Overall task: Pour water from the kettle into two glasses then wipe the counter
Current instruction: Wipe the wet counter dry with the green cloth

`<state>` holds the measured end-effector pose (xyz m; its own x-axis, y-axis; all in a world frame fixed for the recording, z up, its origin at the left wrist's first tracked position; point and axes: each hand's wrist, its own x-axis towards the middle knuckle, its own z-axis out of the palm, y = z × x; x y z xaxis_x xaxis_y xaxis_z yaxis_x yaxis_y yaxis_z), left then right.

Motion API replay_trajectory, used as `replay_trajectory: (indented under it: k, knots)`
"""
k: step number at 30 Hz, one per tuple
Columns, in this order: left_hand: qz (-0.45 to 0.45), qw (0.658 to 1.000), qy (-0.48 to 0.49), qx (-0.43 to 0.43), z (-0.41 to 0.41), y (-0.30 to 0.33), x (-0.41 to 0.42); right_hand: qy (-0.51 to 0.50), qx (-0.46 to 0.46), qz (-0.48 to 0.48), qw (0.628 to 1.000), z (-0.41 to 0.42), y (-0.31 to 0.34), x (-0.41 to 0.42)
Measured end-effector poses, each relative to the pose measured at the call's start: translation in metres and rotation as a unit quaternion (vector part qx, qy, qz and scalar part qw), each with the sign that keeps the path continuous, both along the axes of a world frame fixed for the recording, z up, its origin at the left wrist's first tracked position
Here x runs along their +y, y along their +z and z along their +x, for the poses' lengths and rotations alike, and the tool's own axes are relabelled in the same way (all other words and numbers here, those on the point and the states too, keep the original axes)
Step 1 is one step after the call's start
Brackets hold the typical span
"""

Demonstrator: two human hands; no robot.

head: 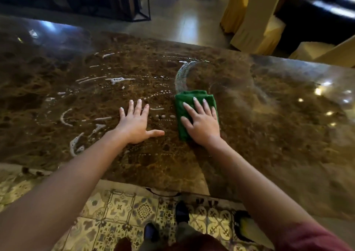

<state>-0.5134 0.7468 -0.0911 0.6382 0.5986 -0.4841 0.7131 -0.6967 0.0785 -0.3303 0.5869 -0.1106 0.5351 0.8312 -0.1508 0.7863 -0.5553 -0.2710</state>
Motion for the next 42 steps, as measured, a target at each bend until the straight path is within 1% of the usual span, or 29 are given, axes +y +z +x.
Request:
replay_trajectory:
  k: [2,5,8,11,12,14,18,20,22,25,28,31,34,35,37,40,42]
  knots:
    - [0.005,1.000,-0.011,-0.002,-0.002,-0.001,0.000,-0.042,-0.008,-0.003,0.999,-0.008,-0.003,-0.046]
    - [0.012,1.000,-0.017,-0.007,-0.003,-0.004,0.001,-0.146,-0.025,-0.005,0.989,0.014,-0.006,-0.087]
    - [0.023,0.999,-0.023,-0.010,-0.004,-0.007,0.001,-0.240,-0.025,-0.014,0.970,0.052,-0.003,-0.085]
    - [0.017,1.000,-0.019,-0.012,-0.003,-0.008,0.002,-0.303,-0.021,-0.007,0.953,0.080,-0.003,-0.052]
    - [0.017,1.000,-0.019,-0.011,-0.002,-0.008,0.002,-0.305,-0.019,-0.007,0.952,0.084,-0.003,-0.037]
    - [0.012,1.000,-0.018,-0.007,0.000,-0.007,0.002,-0.274,-0.016,-0.008,0.962,0.082,-0.001,-0.001]
    - [0.007,1.000,-0.012,-0.002,0.000,-0.005,0.005,-0.152,-0.013,-0.003,0.988,0.034,0.000,0.057]
    - [0.012,1.000,-0.017,-0.002,-0.001,-0.005,0.004,-0.112,-0.007,-0.001,0.994,-0.002,-0.002,0.052]
    - [0.016,1.000,-0.019,-0.004,-0.002,-0.005,0.003,-0.095,-0.005,0.012,0.995,-0.032,-0.005,0.022]
    - [0.018,1.000,-0.023,-0.011,-0.003,-0.008,0.004,-0.098,-0.017,0.015,0.995,-0.060,-0.010,-0.046]
    - [0.023,0.999,-0.028,-0.023,-0.005,-0.012,0.005,-0.155,-0.024,0.001,0.988,-0.038,-0.012,-0.086]
    - [0.022,0.999,-0.032,-0.027,-0.006,-0.014,0.005,-0.237,-0.029,-0.007,0.971,0.020,-0.009,-0.078]
    - [0.018,0.999,-0.031,-0.026,-0.005,-0.013,0.005,-0.302,-0.023,-0.011,0.953,0.079,-0.003,-0.035]
    - [0.014,0.999,-0.030,-0.024,-0.004,-0.012,0.005,-0.303,-0.020,-0.012,0.953,0.091,-0.001,-0.014]
    - [0.007,0.999,-0.028,-0.020,-0.004,-0.011,0.005,-0.273,-0.021,-0.012,0.962,0.093,0.001,0.029]
    - [0.002,1.000,-0.023,-0.011,-0.004,-0.007,0.004,-0.183,-0.015,-0.016,0.983,0.052,0.002,0.073]
    - [0.006,1.000,-0.021,-0.002,-0.004,-0.007,0.005,-0.140,-0.004,-0.018,0.990,0.011,0.000,0.063]
